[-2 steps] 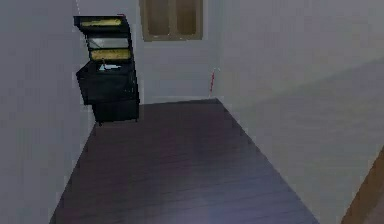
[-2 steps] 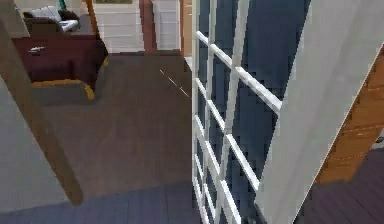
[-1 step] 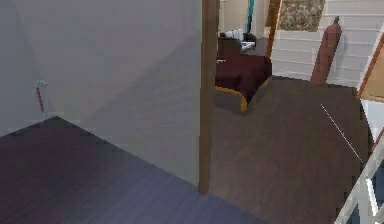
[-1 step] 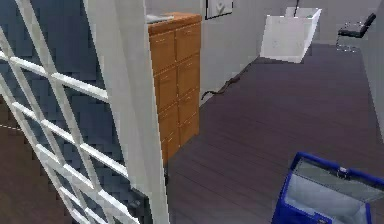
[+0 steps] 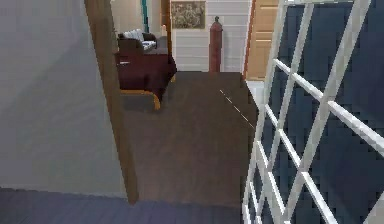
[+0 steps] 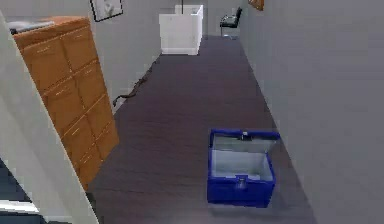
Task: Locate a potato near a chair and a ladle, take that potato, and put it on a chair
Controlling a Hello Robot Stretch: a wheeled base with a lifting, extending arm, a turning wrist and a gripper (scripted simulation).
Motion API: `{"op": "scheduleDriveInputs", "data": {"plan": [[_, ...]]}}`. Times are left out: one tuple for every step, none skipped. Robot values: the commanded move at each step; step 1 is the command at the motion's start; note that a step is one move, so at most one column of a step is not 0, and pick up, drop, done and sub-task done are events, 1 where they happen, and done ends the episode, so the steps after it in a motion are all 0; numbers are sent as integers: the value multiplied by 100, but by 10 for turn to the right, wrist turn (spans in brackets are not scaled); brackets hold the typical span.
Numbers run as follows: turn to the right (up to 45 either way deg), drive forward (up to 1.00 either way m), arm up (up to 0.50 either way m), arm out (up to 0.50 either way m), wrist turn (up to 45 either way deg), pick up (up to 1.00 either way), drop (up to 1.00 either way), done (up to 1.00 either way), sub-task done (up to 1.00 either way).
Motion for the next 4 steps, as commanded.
{"op": "scheduleDriveInputs", "data": {"plan": [[0, 100, 0, 0, 0, 0, 0, 0, 0], [0, 100, 0, 0, 0, 0, 0, 0, 0], [0, 100, 0, 0, 0, 0, 0, 0, 0], [30, 0, 0, 0, 0, 0, 0, 0, 0]]}}
